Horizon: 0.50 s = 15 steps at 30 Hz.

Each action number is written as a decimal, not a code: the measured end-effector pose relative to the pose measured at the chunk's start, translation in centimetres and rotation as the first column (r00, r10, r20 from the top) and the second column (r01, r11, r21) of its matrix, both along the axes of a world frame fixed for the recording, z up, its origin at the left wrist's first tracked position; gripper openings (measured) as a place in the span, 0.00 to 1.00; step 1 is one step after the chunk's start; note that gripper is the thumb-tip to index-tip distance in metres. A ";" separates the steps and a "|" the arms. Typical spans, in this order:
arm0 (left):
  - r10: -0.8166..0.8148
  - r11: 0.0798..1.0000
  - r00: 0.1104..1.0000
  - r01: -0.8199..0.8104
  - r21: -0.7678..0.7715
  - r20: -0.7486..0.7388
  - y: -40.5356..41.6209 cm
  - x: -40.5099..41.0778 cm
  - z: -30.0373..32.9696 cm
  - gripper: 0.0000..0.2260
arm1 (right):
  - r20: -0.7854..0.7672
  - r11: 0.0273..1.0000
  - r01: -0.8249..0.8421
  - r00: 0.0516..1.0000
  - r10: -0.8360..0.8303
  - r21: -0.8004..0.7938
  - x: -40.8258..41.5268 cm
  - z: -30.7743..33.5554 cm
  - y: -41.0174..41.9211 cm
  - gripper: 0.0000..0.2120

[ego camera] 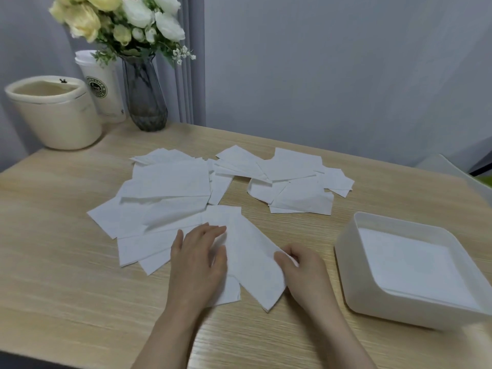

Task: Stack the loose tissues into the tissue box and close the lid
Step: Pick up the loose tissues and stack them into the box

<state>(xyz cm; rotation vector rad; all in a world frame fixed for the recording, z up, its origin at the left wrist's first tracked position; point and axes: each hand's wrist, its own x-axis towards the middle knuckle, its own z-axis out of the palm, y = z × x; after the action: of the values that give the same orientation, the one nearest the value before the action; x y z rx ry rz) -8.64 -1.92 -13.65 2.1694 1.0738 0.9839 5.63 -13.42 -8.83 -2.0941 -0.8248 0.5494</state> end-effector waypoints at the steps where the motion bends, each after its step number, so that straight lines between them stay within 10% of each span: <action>1: -0.003 1.000 1.000 0.003 -0.001 0.009 0.0 0.0 0.0 0.24 | -0.052 0.999 0.033 0.998 -0.032 0.033 -0.1 0.0 -0.4 0.11; 7: -0.038 0.999 0.999 0.038 -0.008 0.030 -0.4 0.5 0.4 0.24 | -0.482 0.956 0.220 0.870 -0.104 0.192 -1.1 -0.6 -1.4 0.11; 15: -0.126 0.986 0.992 0.125 -0.109 -0.008 -1.6 1.6 2.2 0.32 | -0.519 0.887 0.299 0.851 -0.081 0.352 -1.9 -0.9 -1.7 0.09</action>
<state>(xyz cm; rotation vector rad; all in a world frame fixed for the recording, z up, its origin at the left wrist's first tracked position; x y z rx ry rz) -7.03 -3.52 -11.47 2.1309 0.9612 0.8354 3.69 -15.13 -9.77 -1.5129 -0.3788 0.6855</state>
